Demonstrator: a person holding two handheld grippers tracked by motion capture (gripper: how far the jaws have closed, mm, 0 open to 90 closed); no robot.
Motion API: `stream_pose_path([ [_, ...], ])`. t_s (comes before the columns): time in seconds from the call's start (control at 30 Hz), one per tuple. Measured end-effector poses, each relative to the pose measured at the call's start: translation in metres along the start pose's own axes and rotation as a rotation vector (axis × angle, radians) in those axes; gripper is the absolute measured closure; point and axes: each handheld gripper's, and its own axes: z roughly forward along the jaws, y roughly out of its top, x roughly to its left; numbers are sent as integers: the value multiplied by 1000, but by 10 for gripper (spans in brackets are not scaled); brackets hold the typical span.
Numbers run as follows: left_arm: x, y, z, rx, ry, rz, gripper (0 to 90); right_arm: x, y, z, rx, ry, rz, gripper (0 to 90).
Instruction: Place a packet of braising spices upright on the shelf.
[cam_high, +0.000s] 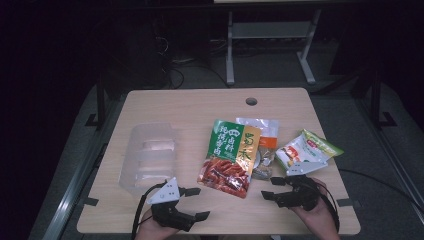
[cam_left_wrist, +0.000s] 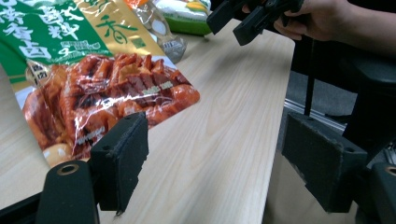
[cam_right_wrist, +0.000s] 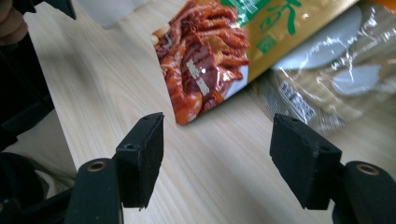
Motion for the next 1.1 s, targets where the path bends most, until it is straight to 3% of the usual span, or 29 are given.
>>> stream_pose_path([
  [0.23,6,12,10,-19,40,29,235,-5,15,3,2,-19,-3,341],
  [0.27,9,15,16,-25,68,32,235,-6,18,3,1,-26,-3,340],
  [0.5,21,16,30,-38,153,24,264,-18,37,6,-9,-76,10,340],
  [0.53,24,16,35,-39,200,38,278,-21,42,8,-12,-81,17,339],
  [0.6,26,16,40,-38,222,41,305,-26,49,12,2,-93,20,328],
  [0.7,34,16,52,-15,253,30,307,-28,55,17,9,-104,29,327],
  [0.77,39,15,59,-12,270,33,335,-30,62,22,20,-135,30,323],
  [0.87,46,14,69,27,325,36,386,-37,74,28,23,-158,53,319],
  [1.1,56,10,83,98,335,16,430,-49,86,42,37,-193,108,314],
])
